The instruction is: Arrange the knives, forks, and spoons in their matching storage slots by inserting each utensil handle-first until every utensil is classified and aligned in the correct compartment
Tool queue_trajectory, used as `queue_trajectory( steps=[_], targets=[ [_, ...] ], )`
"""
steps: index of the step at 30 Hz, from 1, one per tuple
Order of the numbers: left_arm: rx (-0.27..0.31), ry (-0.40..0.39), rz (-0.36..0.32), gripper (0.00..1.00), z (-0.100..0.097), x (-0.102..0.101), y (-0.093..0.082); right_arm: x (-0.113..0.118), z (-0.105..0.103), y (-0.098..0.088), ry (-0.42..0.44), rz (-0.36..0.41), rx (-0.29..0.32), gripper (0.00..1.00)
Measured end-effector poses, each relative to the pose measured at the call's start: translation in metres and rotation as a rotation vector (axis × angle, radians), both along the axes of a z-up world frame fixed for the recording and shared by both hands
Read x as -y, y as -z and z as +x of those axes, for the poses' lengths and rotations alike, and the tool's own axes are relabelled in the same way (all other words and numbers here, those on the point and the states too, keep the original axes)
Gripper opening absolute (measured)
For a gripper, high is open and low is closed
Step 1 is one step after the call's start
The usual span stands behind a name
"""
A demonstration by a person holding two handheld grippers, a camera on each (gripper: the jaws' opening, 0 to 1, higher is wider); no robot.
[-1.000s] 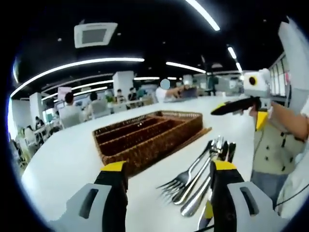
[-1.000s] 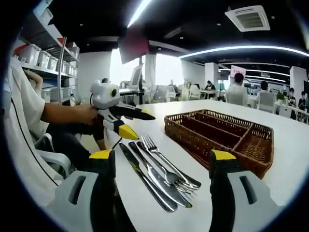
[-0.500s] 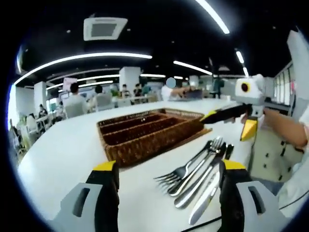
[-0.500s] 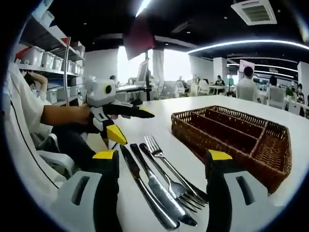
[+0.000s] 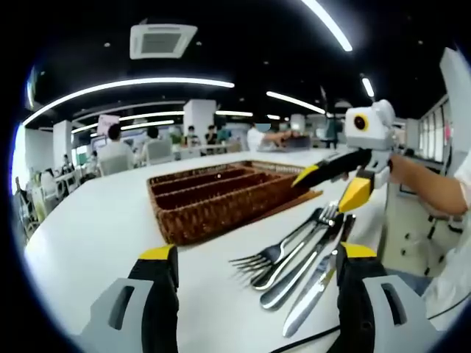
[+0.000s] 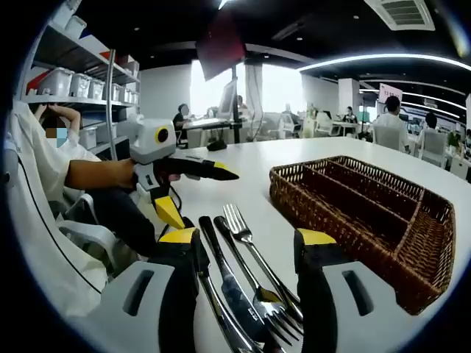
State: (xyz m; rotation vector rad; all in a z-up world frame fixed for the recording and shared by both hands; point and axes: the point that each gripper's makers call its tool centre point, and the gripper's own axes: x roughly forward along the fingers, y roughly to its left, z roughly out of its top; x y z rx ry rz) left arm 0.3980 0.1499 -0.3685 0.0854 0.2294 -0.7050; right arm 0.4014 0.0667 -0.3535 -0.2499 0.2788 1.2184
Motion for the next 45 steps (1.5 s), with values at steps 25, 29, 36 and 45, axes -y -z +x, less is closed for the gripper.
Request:
queue_trajectory(
  steps=[25,29,36,45],
  targets=[
    [-0.006,0.016,0.006,0.87,-0.010,-0.002,0.011,-0.026,0.008,0.050,-0.119,-0.231,-0.084,0.20],
    [-0.010,0.008,-0.006,0.87,-0.012,-0.005,0.013,-0.025,0.009,0.054,-0.119,-0.243,-0.103,0.19],
    [-0.001,0.020,0.002,0.86,-0.013,-0.001,0.013,-0.029,0.009,0.055,-0.150,-0.261,-0.115,0.18],
    [0.002,0.010,0.031,0.82,-0.018,-0.003,0.025,-0.023,0.013,0.057,-0.192,-0.291,-0.083,0.13]
  ],
)
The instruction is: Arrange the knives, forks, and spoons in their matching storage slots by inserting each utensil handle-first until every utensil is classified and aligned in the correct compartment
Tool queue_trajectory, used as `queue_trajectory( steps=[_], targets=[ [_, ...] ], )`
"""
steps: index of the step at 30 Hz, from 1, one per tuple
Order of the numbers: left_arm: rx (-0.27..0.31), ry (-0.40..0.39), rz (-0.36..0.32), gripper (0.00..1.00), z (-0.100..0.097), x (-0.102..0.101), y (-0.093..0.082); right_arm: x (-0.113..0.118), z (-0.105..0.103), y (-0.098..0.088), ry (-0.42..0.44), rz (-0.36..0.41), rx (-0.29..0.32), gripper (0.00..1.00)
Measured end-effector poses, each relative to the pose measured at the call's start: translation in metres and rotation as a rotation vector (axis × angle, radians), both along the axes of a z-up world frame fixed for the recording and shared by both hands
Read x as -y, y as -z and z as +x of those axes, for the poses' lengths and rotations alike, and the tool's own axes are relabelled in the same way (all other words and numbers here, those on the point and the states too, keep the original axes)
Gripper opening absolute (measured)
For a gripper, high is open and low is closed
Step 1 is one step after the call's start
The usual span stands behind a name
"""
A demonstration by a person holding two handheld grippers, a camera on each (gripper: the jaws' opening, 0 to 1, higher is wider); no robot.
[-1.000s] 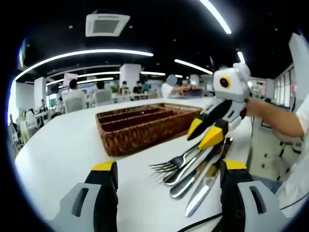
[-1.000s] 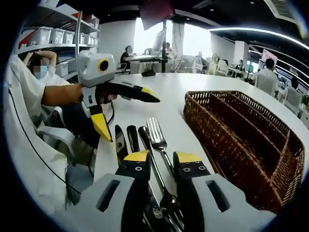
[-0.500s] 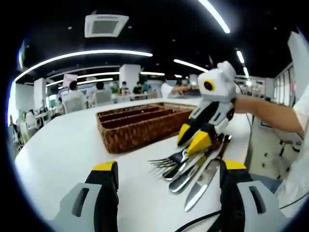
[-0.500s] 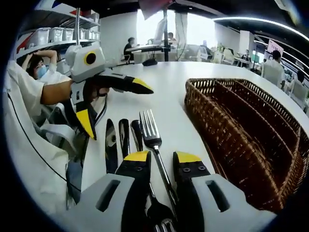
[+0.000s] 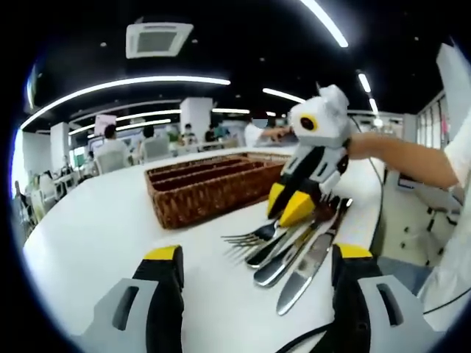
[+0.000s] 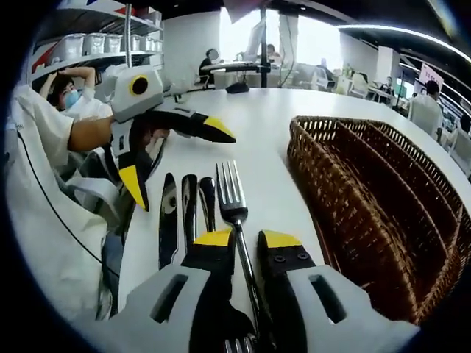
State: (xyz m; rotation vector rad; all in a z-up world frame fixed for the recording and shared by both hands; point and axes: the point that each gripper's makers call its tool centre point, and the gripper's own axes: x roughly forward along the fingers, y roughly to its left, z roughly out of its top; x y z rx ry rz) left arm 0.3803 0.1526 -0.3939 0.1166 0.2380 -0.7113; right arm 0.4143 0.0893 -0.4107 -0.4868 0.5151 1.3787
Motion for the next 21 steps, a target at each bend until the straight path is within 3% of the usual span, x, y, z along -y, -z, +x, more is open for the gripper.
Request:
queue_trajectory(
  steps=[5,7,8,14,15,18,20,21],
  targets=[
    [0.014,-0.013,-0.005,0.84,-0.001,0.000,-0.003,-0.001,-0.003,-0.001,-0.013,0.006,0.022,0.06],
    [0.012,-0.016,-0.030,0.84,-0.001,0.000,-0.006,-0.002,-0.002,-0.001,-0.016,0.000,0.037,0.06],
    [0.005,-0.022,-0.074,0.84,-0.001,0.000,-0.010,-0.002,-0.001,-0.002,-0.019,-0.001,0.041,0.06],
    [-0.006,-0.039,-0.111,0.83,-0.001,-0.002,-0.009,-0.002,-0.002,-0.002,-0.013,0.018,0.034,0.04],
    [-0.007,-0.039,-0.125,0.84,-0.003,0.000,-0.008,-0.002,-0.003,-0.002,-0.032,0.015,0.070,0.04],
    [-0.006,-0.040,-0.128,0.84,-0.004,0.001,-0.008,-0.004,-0.001,-0.003,-0.030,0.004,0.085,0.03],
    [-0.001,-0.041,-0.127,0.84,-0.003,0.001,-0.010,-0.004,0.006,-0.004,-0.034,-0.010,0.171,0.03],
    [0.003,-0.045,-0.130,0.84,-0.003,0.001,-0.011,-0.004,0.007,-0.003,-0.026,-0.015,0.156,0.03]
  ],
)
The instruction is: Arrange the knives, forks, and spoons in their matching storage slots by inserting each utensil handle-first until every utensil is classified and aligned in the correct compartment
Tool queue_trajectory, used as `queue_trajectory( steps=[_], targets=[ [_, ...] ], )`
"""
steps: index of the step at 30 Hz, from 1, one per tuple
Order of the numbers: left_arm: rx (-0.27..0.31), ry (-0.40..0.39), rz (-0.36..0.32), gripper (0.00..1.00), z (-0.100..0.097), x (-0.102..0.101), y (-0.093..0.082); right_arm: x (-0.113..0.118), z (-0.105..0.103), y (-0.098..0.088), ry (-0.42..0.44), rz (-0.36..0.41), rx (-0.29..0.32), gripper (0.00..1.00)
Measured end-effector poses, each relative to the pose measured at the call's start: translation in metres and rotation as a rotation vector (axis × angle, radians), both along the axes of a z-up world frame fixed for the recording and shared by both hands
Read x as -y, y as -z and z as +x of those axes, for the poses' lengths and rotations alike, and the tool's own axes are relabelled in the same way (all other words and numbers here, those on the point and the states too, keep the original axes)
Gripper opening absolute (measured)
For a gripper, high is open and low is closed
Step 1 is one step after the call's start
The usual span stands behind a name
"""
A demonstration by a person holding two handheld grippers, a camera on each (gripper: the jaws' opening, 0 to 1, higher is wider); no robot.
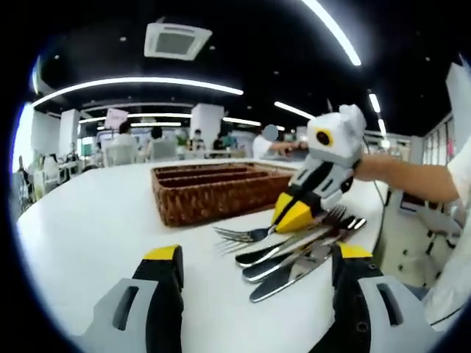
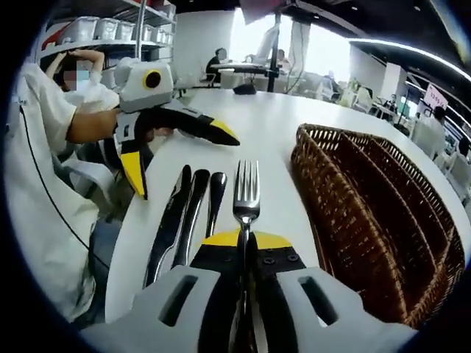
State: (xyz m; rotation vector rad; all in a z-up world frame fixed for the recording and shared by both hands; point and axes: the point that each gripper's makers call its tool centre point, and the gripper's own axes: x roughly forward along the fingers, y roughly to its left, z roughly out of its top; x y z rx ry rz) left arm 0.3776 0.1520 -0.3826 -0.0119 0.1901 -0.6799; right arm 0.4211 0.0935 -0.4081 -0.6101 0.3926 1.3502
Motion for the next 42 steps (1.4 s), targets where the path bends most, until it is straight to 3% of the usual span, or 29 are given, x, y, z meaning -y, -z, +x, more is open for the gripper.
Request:
queue_trajectory(
  steps=[5,6,9,17,20,24,30,34,36,42],
  targets=[
    [-0.001,0.000,-0.004,0.83,-0.001,0.002,-0.001,-0.002,0.009,-0.002,0.006,-0.002,0.024,0.03],
    [0.001,0.002,0.000,0.83,-0.003,0.003,0.001,-0.001,0.018,-0.005,0.029,-0.010,0.089,0.03],
    [-0.001,0.005,0.001,0.83,-0.005,0.005,0.002,0.000,0.014,-0.005,0.021,-0.017,0.075,0.03],
    [-0.008,0.013,0.003,0.82,-0.006,0.010,0.005,0.009,0.014,-0.034,0.038,0.016,0.131,0.03],
    [-0.012,0.024,-0.014,0.82,-0.008,0.015,0.003,0.014,0.017,-0.055,0.049,0.029,0.157,0.03],
    [-0.010,0.025,-0.011,0.82,-0.008,0.018,0.002,0.026,0.021,-0.074,0.071,0.022,0.222,0.03],
    [-0.015,0.022,-0.020,0.82,-0.010,0.023,0.004,0.035,0.031,-0.079,0.078,0.016,0.224,0.03],
    [-0.005,-0.010,0.011,0.82,-0.009,0.021,0.004,0.037,0.045,-0.088,0.073,0.002,0.244,0.03],
    [0.011,-0.037,0.058,0.82,-0.006,0.013,0.006,0.036,0.051,-0.093,0.067,-0.007,0.259,0.03],
    [0.026,-0.057,0.128,0.85,-0.003,0.013,0.005,0.033,0.064,-0.101,0.055,-0.035,0.256,0.03]
  ],
)
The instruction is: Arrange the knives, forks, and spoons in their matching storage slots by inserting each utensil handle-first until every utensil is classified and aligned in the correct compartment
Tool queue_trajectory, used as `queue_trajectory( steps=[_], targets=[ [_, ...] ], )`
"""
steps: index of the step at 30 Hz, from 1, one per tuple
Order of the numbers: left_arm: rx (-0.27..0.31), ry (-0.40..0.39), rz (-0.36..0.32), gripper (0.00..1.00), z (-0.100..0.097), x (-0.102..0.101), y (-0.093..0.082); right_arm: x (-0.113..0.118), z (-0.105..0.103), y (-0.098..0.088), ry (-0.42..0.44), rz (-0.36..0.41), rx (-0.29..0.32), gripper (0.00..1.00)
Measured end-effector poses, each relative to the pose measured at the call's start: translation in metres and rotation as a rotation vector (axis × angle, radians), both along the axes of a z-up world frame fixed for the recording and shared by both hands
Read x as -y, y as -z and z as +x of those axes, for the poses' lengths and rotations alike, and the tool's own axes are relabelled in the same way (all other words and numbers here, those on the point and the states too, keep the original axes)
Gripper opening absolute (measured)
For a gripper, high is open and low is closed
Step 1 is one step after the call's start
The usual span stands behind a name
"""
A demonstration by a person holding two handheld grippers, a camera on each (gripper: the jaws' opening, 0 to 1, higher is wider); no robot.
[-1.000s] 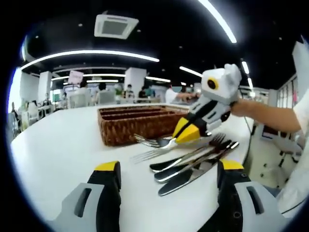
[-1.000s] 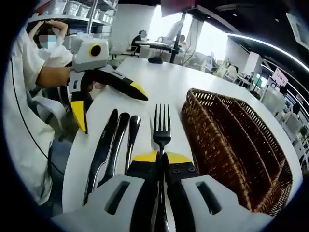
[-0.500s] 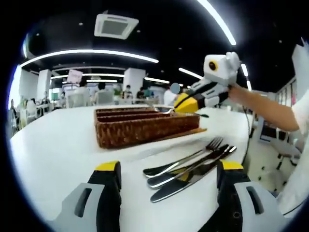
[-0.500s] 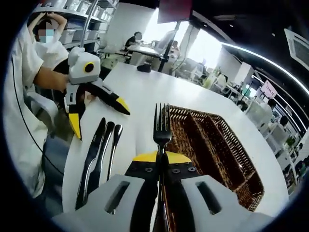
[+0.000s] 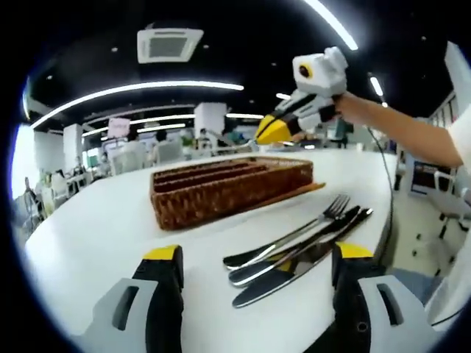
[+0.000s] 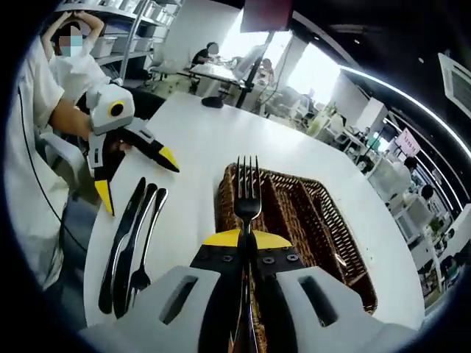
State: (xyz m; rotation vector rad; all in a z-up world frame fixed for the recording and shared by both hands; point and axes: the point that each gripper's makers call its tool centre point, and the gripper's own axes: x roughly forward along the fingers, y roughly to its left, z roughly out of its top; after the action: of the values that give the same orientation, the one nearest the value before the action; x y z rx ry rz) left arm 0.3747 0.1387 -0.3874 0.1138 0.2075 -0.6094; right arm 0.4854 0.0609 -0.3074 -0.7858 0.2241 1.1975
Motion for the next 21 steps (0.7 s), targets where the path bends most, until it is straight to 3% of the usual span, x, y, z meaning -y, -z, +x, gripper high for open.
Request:
queue_trajectory(
  steps=[7,14,21],
  targets=[
    [-0.036,-0.079,0.005,0.90,0.008,-0.011,-0.001,-0.007,0.019,-0.009,-0.014,-0.025,0.019,0.03],
    [-0.064,-0.110,-0.015,0.91,0.010,-0.017,0.000,-0.011,0.031,-0.015,-0.018,-0.040,0.031,0.03],
    [-0.098,-0.172,0.031,0.94,0.018,-0.036,0.005,-0.017,0.048,-0.011,-0.033,-0.078,0.035,0.03]
  ],
)
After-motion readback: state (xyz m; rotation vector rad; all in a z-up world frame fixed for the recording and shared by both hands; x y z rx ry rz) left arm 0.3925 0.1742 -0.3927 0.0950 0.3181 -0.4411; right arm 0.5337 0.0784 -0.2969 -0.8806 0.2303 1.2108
